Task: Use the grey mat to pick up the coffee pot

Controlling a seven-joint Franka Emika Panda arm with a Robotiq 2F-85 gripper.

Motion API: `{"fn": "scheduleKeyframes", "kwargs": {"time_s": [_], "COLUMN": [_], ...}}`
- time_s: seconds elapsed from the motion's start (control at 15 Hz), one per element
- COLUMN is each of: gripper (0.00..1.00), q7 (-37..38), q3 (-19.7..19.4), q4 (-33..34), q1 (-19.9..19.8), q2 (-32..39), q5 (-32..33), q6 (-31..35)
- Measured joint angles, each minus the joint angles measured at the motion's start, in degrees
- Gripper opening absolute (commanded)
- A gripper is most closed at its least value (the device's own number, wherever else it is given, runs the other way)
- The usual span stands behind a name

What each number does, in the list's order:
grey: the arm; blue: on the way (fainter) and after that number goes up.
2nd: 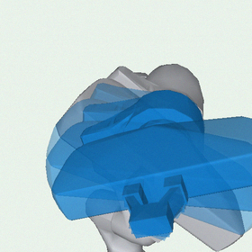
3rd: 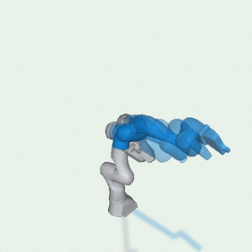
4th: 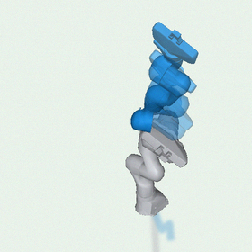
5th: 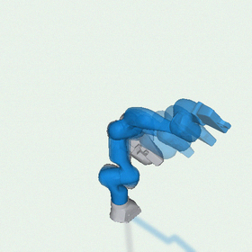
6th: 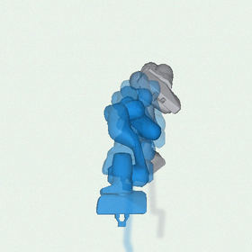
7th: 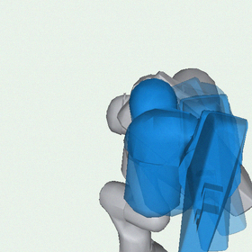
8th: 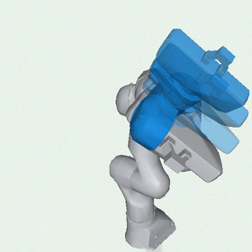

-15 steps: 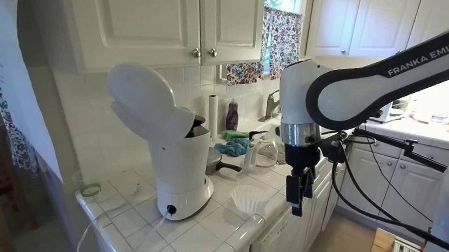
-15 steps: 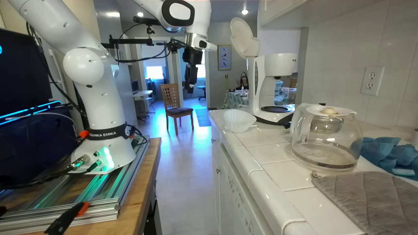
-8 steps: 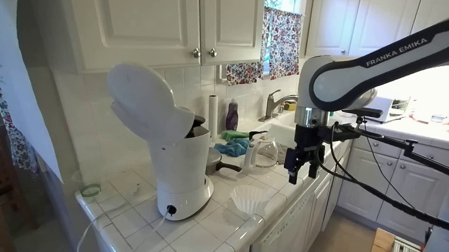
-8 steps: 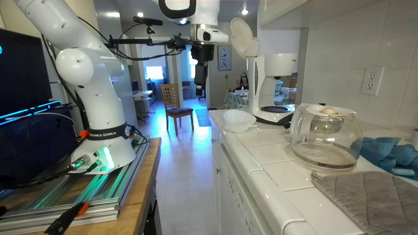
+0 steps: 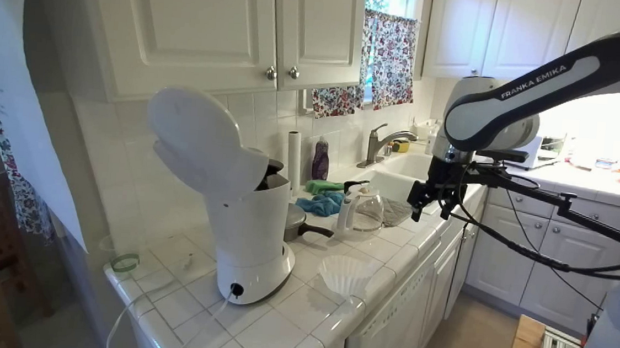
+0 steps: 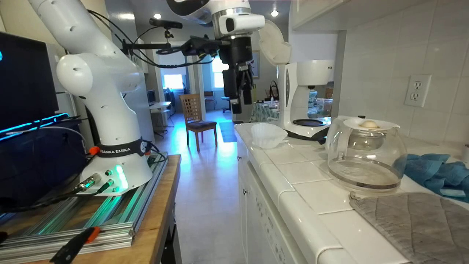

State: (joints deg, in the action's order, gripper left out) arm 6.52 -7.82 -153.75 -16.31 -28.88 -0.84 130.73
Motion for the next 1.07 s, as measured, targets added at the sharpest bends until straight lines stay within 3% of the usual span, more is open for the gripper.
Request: {"fn": "scheduleKeyframes", "kwargs": {"time_s": [0.27, 0.53, 1.07], "gripper": [1.0, 1.0, 1.0], "q7": [-3.46, -7.04, -6.81], "q3": [-3.65, -7.95, -7.95], "q4": [1.84, 4.06, 4.33], "q1": [-2.84, -2.97, -2.87], "q2": [3.84, 6.33, 6.64], "q5": [4.67, 4.19, 4.51], "q6": [2.36, 4.63, 4.96]}}
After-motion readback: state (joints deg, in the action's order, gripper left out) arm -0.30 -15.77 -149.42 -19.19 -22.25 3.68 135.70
